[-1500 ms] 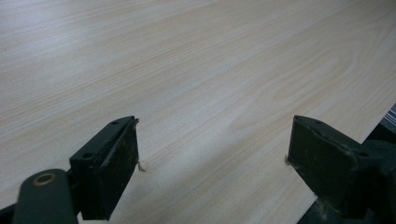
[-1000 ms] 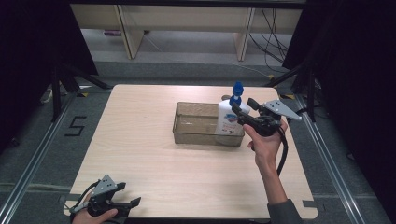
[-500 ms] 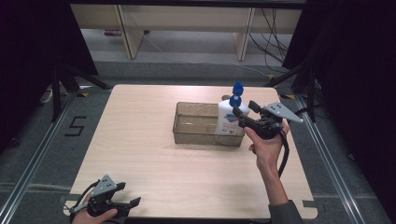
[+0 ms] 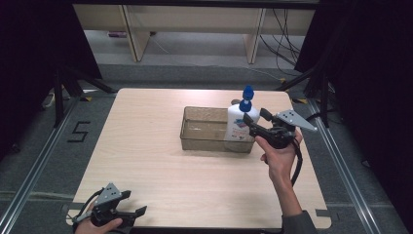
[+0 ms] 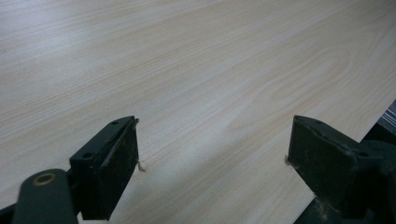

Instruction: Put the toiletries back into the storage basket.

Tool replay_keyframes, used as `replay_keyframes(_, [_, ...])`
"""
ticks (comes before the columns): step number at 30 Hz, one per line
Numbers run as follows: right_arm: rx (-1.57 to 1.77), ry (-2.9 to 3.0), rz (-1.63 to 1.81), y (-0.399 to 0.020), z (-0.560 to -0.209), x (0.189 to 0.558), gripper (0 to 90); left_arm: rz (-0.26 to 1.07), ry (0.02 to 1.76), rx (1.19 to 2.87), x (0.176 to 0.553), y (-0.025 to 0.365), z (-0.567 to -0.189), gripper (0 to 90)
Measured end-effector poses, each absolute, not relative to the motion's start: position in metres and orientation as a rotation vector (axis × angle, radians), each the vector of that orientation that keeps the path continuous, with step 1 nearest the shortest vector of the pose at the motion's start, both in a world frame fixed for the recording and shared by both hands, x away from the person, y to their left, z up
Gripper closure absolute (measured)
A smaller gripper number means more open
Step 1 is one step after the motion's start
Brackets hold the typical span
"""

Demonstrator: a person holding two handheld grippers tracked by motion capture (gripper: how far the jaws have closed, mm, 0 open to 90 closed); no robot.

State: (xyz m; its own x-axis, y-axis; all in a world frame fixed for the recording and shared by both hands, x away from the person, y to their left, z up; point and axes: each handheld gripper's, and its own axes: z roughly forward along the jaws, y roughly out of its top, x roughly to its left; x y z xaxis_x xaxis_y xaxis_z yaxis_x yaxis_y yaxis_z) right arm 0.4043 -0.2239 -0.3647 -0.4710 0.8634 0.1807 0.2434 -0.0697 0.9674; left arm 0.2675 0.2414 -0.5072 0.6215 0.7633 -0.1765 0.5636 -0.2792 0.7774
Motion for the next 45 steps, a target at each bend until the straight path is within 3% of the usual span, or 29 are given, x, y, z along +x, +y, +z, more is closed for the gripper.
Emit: replay_keyframes(45, [1.117, 1.870, 1.548, -0.196, -0.391, 0.382, 28.2, 0.294, 1.033, 2.001, 0.268, 0.244, -0.506, 15.6])
